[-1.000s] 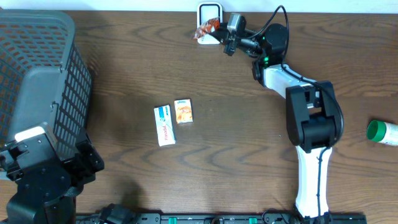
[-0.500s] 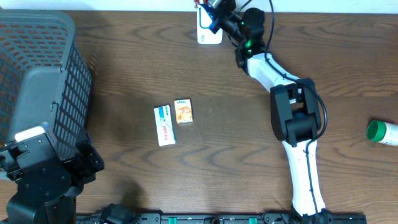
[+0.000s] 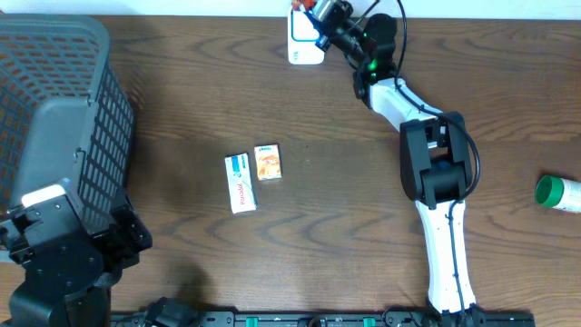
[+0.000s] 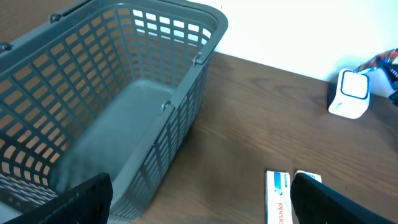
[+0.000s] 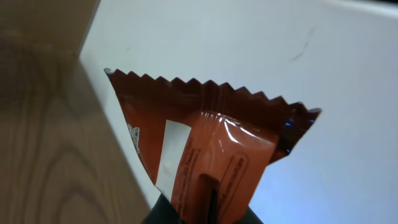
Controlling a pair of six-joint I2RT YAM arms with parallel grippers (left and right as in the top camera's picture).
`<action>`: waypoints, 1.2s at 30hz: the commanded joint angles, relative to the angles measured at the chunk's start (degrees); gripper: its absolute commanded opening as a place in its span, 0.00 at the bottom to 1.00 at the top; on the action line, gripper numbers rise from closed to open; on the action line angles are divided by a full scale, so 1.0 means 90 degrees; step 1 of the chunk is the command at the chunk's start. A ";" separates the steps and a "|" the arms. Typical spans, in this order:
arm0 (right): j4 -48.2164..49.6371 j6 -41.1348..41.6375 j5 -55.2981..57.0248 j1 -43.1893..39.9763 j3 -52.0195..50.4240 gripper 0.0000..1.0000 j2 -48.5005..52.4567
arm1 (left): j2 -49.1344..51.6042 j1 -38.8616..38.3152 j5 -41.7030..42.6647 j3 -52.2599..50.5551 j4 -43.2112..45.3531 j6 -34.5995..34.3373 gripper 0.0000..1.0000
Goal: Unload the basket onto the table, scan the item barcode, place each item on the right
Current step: 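Hold the bar wrapper against the scanner face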
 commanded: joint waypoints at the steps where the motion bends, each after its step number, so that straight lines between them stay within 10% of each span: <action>1: 0.0044 -0.0104 -0.0692 0.0017 0.0119 0.01 0.0160 | -0.0015 0.0027 -0.0056 0.0058 0.0022 -0.0034 0.92; 11: 0.0843 -0.0012 -0.2378 -0.0102 0.0119 0.01 0.0158 | -0.0015 0.0027 -0.0056 0.0058 0.0022 -0.0034 0.91; 21: 0.4690 0.5520 -0.2793 -0.0716 0.0119 0.01 0.0155 | -0.0015 0.0027 -0.0056 0.0058 0.0022 -0.0034 0.91; 36: 0.4687 1.0329 -0.3619 -0.1656 0.0121 0.01 0.0131 | -0.0015 0.0027 -0.0056 0.0058 0.0022 -0.0034 0.92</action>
